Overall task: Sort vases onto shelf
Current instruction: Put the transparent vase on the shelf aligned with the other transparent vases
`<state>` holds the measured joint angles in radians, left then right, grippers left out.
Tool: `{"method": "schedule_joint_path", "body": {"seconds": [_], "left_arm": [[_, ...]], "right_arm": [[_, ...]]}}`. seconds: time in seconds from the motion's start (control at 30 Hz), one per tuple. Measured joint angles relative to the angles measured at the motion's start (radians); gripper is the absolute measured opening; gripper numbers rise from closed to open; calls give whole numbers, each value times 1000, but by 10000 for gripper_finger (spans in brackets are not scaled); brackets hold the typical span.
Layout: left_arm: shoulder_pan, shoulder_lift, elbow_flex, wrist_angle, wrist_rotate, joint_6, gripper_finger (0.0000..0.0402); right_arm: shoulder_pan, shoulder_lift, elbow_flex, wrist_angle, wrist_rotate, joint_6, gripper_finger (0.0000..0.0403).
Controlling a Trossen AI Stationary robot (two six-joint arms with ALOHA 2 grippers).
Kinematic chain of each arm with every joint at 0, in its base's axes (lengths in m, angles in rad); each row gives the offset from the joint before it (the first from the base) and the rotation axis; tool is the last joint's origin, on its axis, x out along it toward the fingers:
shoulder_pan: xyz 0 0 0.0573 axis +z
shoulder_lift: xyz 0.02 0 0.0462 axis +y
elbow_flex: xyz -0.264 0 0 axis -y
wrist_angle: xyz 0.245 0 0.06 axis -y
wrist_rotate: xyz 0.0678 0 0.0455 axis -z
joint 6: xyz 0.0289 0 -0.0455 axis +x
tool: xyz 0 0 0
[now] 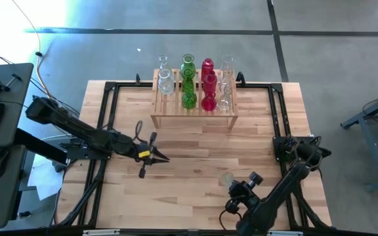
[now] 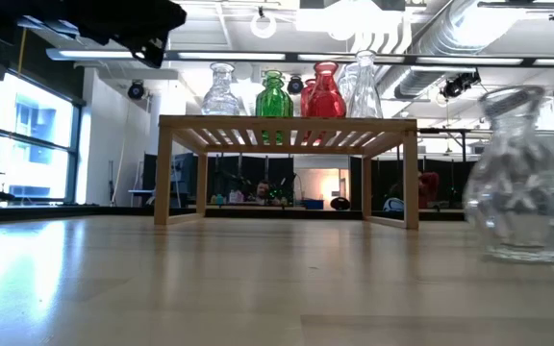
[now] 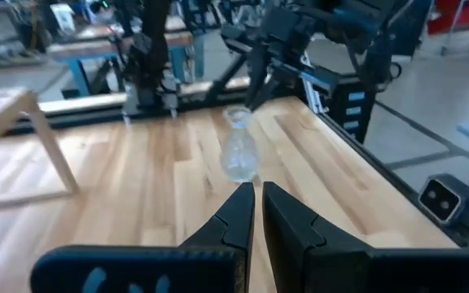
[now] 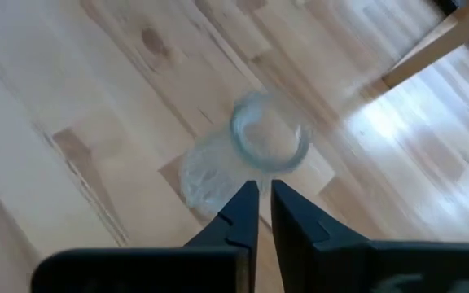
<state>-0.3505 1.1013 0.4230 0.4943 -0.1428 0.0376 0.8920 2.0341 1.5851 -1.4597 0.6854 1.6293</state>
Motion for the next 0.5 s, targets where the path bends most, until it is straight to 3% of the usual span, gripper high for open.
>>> {"method": "schedule_joint_path", "body": {"seconds": [0.33,0.5], "left_arm": [[-54,258,149,6,-16,9,19],[-93,404,209,33,-110,11,19]], "right_arm": [[-28,1,-127,182,81,-28,2],[-47,1,-130,226,134,-76,2]]}}
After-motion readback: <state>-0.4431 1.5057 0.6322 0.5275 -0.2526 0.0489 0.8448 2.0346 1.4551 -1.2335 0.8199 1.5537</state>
